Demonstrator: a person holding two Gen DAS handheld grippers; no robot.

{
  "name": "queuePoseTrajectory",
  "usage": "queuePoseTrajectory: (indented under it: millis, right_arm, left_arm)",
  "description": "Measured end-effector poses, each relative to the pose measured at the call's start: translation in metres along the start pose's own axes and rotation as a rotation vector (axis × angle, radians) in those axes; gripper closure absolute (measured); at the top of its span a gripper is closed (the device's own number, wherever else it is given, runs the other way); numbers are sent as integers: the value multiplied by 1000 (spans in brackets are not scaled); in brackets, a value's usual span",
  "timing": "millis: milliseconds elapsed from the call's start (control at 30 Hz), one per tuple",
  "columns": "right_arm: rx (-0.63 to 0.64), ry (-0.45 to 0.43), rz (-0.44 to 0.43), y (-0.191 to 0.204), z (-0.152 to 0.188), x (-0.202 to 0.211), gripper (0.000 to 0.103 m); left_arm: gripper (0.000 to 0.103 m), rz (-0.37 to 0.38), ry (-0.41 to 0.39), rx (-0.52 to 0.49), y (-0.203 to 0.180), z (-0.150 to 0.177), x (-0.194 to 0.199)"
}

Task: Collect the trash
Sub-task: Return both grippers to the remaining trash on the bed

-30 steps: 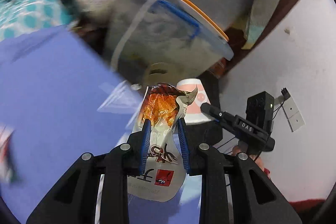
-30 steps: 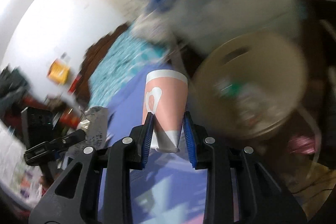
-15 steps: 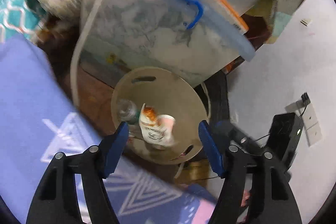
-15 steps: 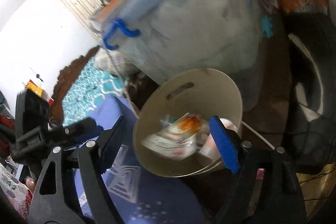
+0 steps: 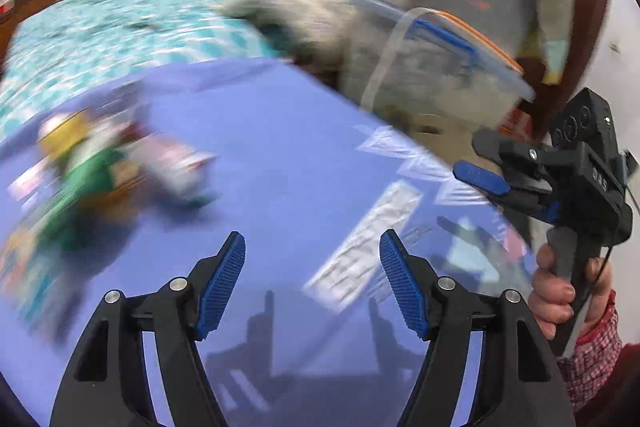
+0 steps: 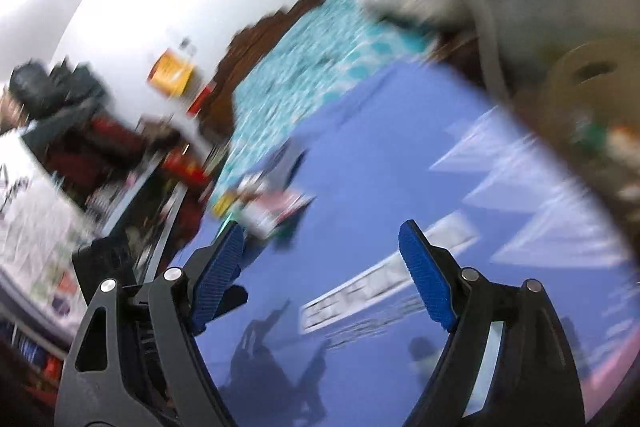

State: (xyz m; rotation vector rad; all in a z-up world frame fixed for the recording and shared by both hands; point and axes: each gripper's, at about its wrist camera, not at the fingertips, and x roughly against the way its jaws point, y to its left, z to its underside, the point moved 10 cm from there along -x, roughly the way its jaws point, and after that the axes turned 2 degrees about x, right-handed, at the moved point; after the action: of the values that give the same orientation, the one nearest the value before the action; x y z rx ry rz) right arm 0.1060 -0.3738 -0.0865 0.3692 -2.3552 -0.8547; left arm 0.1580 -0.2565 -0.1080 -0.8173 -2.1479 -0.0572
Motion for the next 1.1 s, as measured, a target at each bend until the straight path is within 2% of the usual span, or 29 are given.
queuePoseTrajectory:
  millis: [100,167,267,400,467,500,600,900,1100]
  right_arm:
    - [1,101,-69,41,39,-47,23]
    - [-1,158,-97,60,62,-69,27]
    - [5,235,-116,78,90,-103,36]
    - [24,288,-129,99,114,-132,40]
    - [35,299,-124,102,125,-139,40]
    - [38,309,-112,100,129,-142,41]
    - [47,292,-97,99,127,-140,41]
    - [54,292,-63,94,125,-140,43]
    - [60,295,-60,95,125,-141,43]
  left_arm:
    - [36,-78,-24,85,56,20,32]
    - [36,-153,-51,138,95,34,53]
    - [36,-208,-71,235,141,53,76]
    - [36,-263,-90,323,182,74,96]
    - [36,-275,-92,341,189,83,100]
    - [36,-252,-99,359,192,84,103]
    - [36,-247,-129,374,196,83,109]
    - [36,-271,-118,284,175,79,101]
    - [35,-264,-111,292,177,80,100]
